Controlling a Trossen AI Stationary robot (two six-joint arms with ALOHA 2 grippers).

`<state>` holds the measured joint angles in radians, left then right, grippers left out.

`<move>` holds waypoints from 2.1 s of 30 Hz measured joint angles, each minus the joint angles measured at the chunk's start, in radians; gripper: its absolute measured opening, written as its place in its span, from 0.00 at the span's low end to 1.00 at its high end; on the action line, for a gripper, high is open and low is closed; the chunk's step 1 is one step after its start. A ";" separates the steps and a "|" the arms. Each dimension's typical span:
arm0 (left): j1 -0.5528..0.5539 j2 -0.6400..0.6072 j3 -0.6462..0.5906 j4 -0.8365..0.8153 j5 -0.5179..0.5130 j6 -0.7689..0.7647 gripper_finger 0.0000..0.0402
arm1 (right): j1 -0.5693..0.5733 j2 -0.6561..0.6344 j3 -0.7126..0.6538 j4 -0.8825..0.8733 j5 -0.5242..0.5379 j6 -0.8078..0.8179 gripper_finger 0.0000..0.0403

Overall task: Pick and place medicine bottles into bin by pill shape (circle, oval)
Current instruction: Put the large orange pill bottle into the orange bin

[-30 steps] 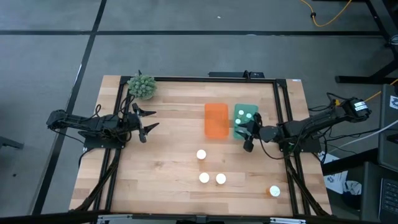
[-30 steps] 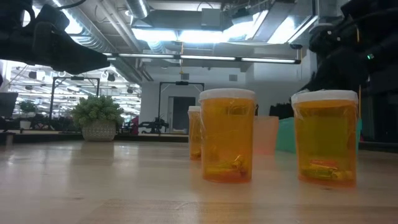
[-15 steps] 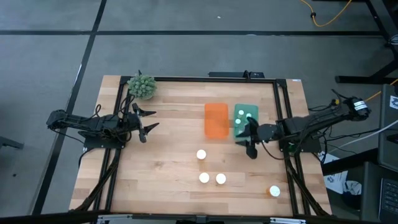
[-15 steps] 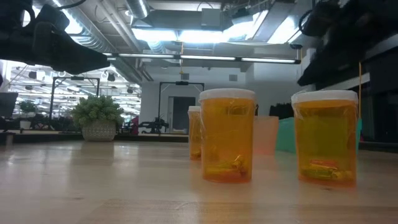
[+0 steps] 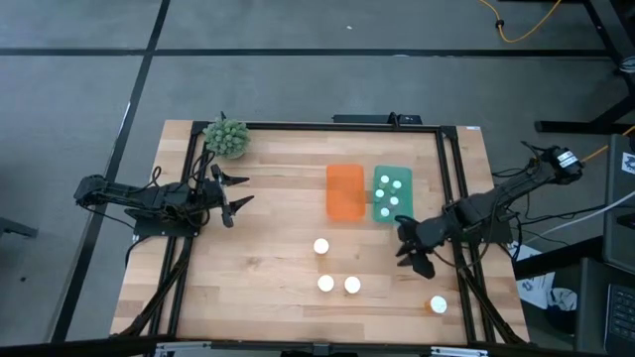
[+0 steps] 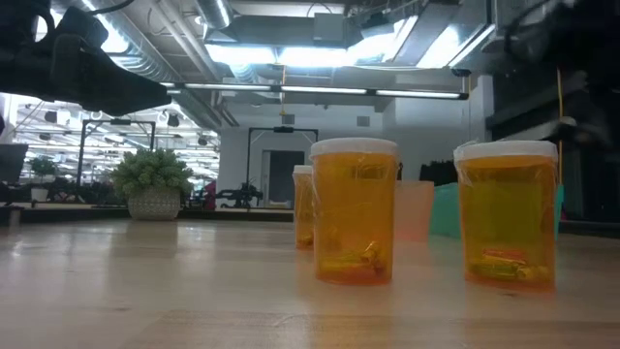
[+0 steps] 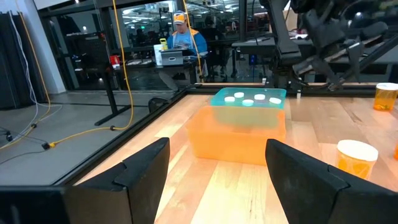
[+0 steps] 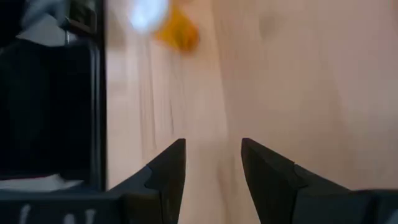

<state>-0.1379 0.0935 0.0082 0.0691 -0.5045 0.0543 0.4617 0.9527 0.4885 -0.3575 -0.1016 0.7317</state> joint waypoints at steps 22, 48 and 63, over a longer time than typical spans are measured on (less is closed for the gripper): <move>0.000 0.000 0.000 0.000 0.000 0.000 0.64 | 0.061 0.000 0.218 -0.655 -0.207 0.389 0.39; 0.000 0.000 0.000 0.000 0.000 0.011 0.64 | 0.522 0.276 0.294 -0.282 -0.339 1.174 0.39; 0.000 0.000 0.000 0.000 0.000 0.007 0.64 | 0.589 0.488 0.293 -0.205 -0.322 1.280 0.39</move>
<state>-0.1375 0.0933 0.0083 0.0692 -0.5049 0.0612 1.0512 1.4408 0.7818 -0.5626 -0.4236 2.0117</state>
